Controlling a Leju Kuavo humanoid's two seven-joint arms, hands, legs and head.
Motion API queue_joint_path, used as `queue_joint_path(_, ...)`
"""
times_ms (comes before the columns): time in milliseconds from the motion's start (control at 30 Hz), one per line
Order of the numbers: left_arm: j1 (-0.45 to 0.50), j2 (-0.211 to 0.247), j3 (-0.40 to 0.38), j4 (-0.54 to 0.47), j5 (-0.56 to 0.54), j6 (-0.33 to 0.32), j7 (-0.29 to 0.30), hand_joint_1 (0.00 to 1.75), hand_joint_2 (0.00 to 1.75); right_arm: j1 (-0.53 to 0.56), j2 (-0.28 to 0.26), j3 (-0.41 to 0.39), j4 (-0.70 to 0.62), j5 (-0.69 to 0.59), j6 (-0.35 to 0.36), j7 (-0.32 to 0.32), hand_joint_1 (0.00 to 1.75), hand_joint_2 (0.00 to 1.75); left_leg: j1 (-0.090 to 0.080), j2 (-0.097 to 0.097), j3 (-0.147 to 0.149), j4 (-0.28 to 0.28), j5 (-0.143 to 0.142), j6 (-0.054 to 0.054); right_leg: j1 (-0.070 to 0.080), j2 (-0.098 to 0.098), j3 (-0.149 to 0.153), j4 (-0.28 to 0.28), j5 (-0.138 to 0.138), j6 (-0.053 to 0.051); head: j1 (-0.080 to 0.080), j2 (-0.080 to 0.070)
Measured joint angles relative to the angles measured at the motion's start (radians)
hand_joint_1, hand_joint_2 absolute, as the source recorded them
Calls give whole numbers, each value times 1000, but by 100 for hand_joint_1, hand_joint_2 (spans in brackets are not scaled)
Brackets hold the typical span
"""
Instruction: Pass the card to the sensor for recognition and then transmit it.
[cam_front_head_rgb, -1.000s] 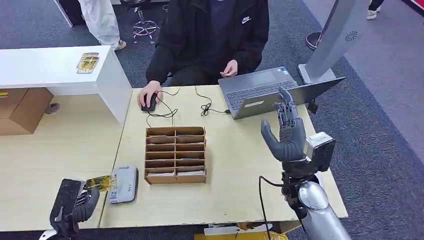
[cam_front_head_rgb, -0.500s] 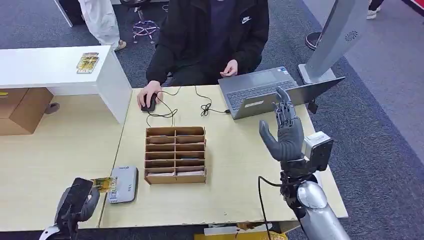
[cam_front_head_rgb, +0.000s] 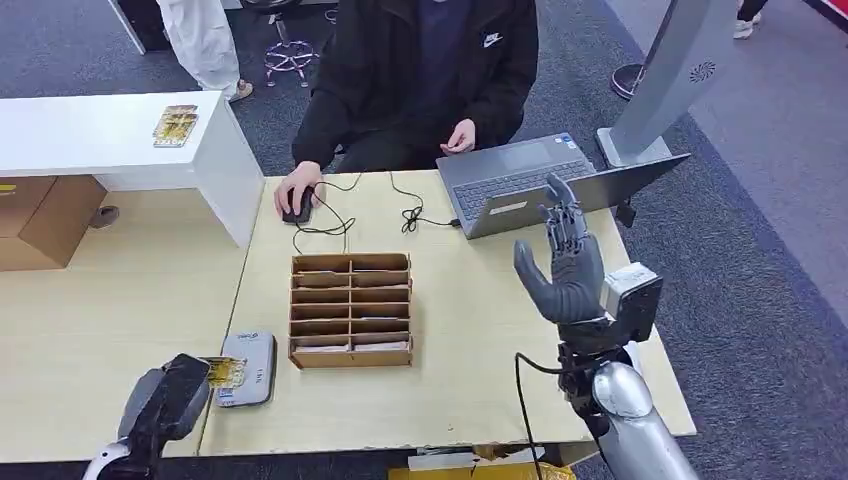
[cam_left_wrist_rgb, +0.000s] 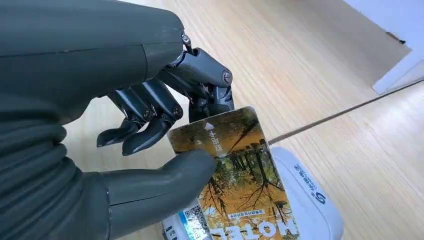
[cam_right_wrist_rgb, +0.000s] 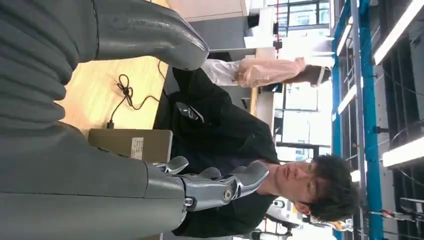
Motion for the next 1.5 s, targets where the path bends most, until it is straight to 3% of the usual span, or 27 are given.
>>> queue_joint_path(400,-15,5,-16,9,-41,-30,17,175,175,0,5,0,0,4,14,9,0,175,0,0,0,0,0,0,0,0,0,0,0,0,0,0)
queue_joint_path(867,-19,19,-27,9,-148,-85,80,175,175,0,12,-3,0,20,34,21,0,175,0,0,0,0,0,0,0,0,0,0,0,0,0,0)
queue_joint_path(1500,-17,23,-28,8,-204,-115,103,175,175,0,19,-8,0,32,49,30,0,175,0,0,0,0,0,0,0,0,0,0,0,0,0,0)
